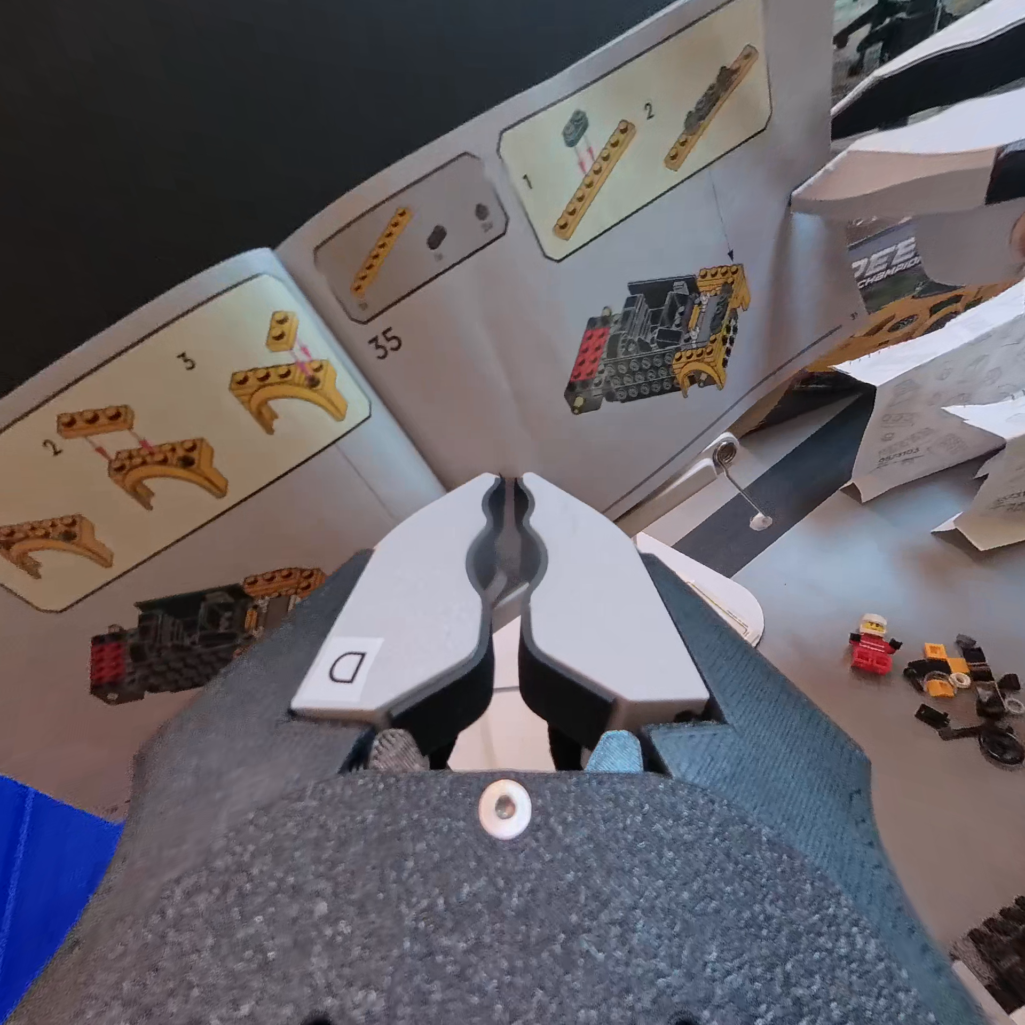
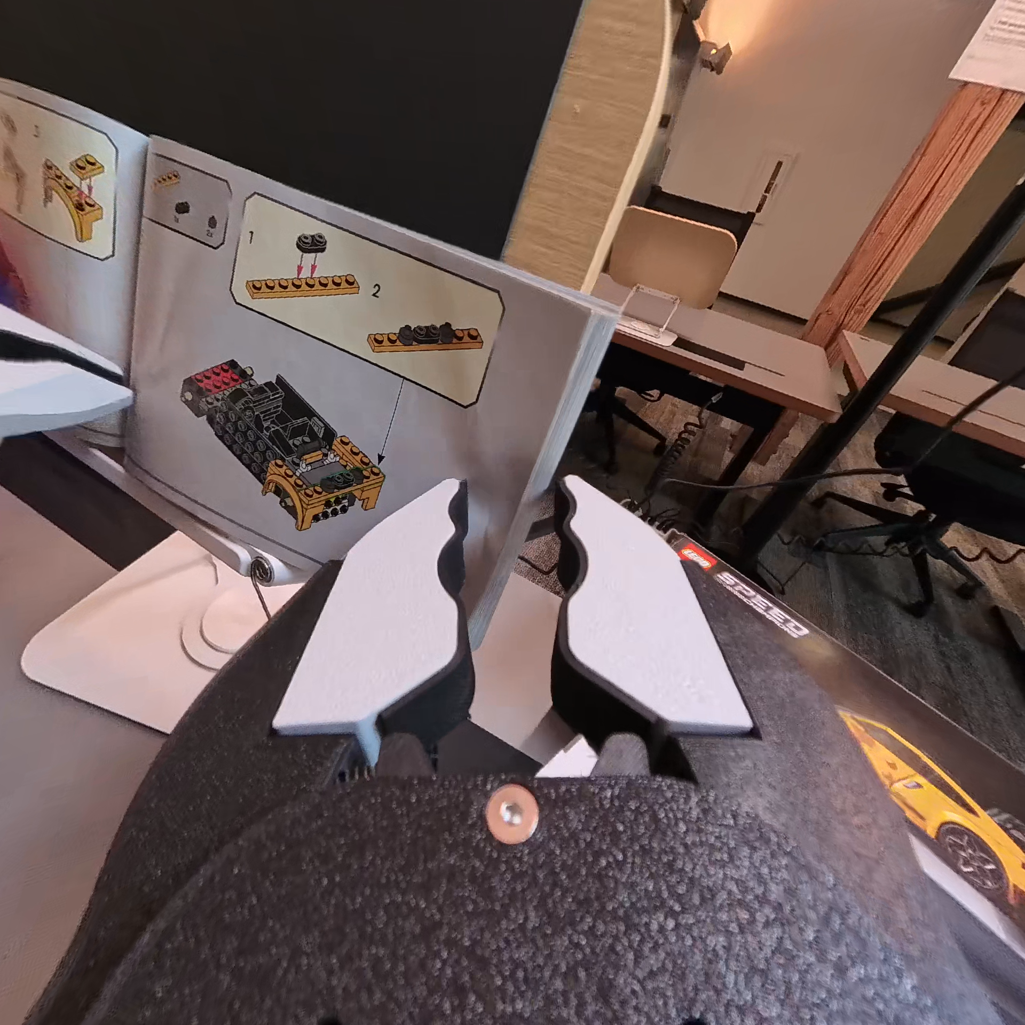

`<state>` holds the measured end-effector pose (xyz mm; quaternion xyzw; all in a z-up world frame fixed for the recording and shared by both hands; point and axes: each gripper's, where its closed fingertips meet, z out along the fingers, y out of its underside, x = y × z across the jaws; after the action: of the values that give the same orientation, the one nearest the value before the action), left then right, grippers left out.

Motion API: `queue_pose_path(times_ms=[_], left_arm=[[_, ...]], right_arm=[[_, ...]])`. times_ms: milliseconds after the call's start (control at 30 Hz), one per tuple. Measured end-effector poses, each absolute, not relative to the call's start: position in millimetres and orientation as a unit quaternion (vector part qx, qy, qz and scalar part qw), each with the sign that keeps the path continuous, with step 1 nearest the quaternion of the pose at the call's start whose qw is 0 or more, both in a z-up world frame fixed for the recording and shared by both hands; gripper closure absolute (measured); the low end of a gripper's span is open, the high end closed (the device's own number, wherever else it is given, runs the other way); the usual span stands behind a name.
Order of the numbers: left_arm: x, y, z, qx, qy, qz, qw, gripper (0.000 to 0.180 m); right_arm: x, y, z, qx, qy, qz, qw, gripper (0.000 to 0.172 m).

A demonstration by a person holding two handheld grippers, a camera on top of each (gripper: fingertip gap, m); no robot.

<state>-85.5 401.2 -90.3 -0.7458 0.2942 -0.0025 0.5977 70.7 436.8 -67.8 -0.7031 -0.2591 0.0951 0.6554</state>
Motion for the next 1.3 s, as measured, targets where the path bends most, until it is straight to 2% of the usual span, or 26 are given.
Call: queue_pose_path(times_ms=[167,433,633,767,933,1067,1300], left_arm=[[-84,401,-92,-0.742,0.288,-0.012,0.605,0.177],[-91,362,-81,-0.718,0.234,-0.087,0.650,0.180],[-104,315,-84,-0.704,0.233,-0.121,0.660,0.180],[-120,275,-73,-0.696,0.232,-0.150,0.663,0.180],[-139,225,-59,-0.681,0.233,-0.144,0.679,0.180],[-155,203,-69,-0.691,0.207,-0.146,0.677,0.180],[-162,200,-111,-0.682,0.185,-0.124,0.696,0.180]], right_arm=[[85,417,-46,-0.682,-0.218,0.119,0.688,0.130],[71,334,-54,-0.660,-0.236,0.138,0.700,0.127],[53,293,-69,-0.677,-0.245,0.136,0.680,0.141],[41,274,-77,-0.690,-0.235,0.146,0.669,0.144],[38,256,-90,-0.693,-0.223,0.143,0.670,0.160],[37,254,-105,-0.701,-0.224,0.172,0.655,0.170],[46,255,-108,-0.694,-0.211,0.194,0.661,0.172]])
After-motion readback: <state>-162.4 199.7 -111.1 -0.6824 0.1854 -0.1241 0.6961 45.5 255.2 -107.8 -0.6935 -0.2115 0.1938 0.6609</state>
